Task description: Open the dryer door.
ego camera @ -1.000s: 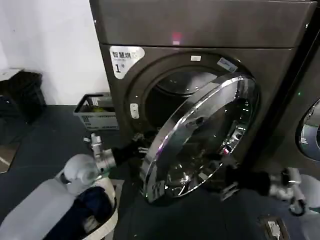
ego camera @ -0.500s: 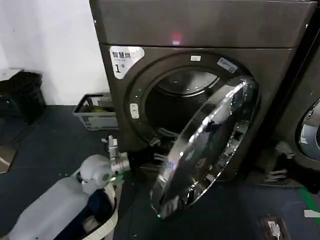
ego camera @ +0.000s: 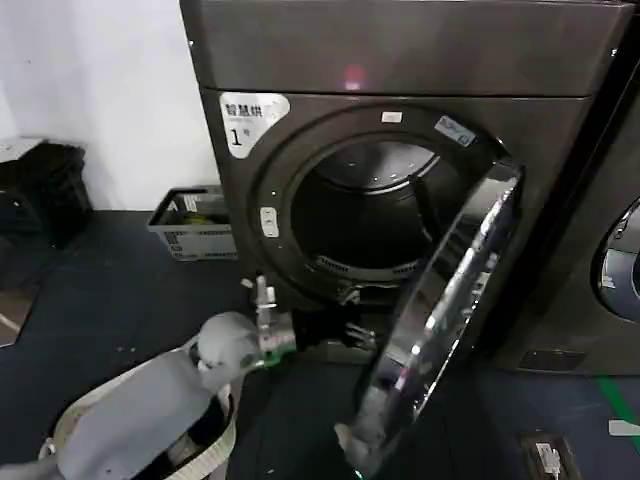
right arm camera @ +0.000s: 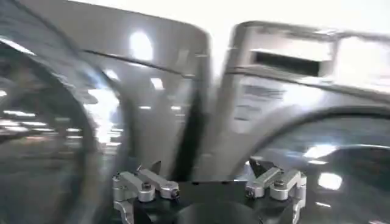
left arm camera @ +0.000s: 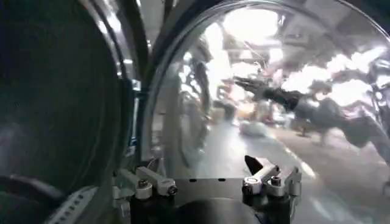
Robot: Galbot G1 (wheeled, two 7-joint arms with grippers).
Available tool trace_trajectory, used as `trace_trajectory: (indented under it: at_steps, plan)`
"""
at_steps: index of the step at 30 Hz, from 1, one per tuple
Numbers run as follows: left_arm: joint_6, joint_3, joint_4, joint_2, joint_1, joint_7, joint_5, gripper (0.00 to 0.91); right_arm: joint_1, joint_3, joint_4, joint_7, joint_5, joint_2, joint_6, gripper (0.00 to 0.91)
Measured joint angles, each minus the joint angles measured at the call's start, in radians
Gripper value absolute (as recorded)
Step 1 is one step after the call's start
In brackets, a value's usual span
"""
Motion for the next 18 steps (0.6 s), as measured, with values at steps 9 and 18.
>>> trace_trajectory:
  at_steps: [9, 18]
  plan:
    - [0.021, 0.081, 0.007, -0.064, -0.06, -0.019, -0.04, 0.907, -0.038, 0.142, 0.001, 0.296, -0.114, 0.039, -0.067, 0.907]
    - [0.016, 0.156, 0.044, -0.155, -0.121, -0.044, -0.031, 0.907, -0.088, 0.295, -0.003, 0.462, -0.146, 0.03, -0.138, 0.907]
